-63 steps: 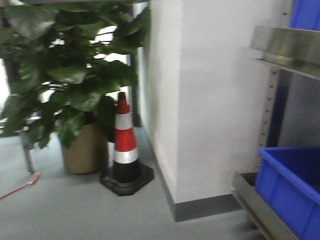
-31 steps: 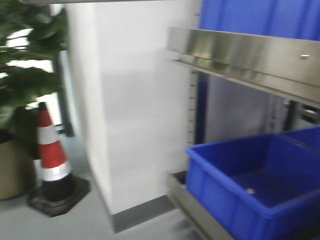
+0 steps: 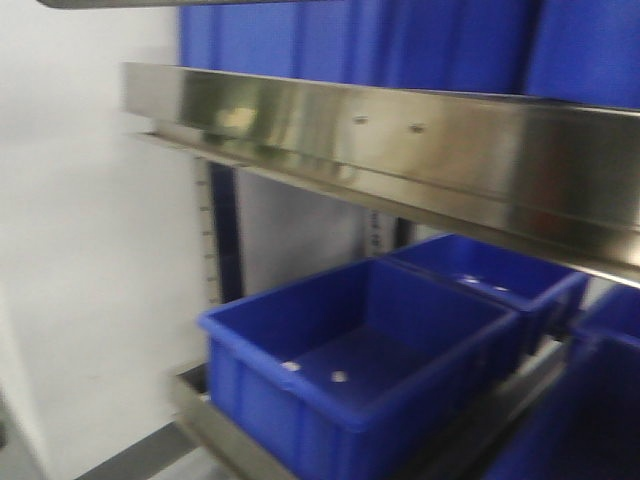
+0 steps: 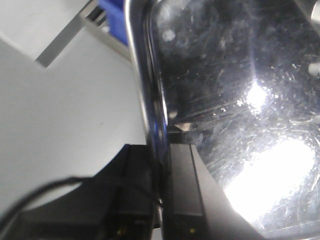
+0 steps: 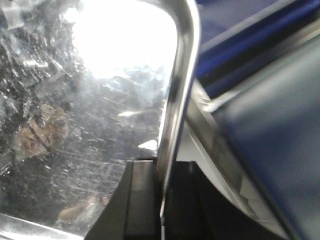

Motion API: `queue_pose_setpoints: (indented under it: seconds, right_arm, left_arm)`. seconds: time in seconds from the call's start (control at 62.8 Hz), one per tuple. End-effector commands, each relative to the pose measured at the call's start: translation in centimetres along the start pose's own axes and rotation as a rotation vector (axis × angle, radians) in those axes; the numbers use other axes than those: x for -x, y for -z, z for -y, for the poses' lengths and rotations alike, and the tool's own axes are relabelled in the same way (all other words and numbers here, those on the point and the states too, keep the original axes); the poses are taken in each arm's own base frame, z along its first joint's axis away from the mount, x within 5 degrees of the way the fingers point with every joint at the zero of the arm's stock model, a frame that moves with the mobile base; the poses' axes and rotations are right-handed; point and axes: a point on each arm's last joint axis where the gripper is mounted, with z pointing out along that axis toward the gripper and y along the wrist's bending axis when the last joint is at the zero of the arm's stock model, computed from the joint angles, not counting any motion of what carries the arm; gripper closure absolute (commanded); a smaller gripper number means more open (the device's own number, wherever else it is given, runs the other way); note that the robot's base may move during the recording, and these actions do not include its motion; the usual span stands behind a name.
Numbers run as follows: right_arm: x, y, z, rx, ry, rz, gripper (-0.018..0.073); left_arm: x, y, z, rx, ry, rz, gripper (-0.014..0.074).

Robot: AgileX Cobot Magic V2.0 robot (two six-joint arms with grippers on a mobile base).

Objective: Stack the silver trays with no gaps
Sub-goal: 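Hold the silver tray in both grippers while driving to another shelf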

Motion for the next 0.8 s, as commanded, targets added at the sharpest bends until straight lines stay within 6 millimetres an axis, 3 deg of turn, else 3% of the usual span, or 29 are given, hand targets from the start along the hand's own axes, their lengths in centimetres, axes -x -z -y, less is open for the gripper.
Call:
queue_pose_setpoints:
  seconds: [0.0,0.78]
  right_arm:
    - [0.72,2.98,0.36,0.009,0.027,0.136,0.0501]
    - [0.72,2.98,0.36,0.009,0.027,0.136,0.0501]
  left_arm:
    - [-0.13,1.84,-0.78,0.047,-0.038,0.021,0.0644]
    - [-0.13,1.84,-0.78,0.047,-0.038,0.021,0.0644]
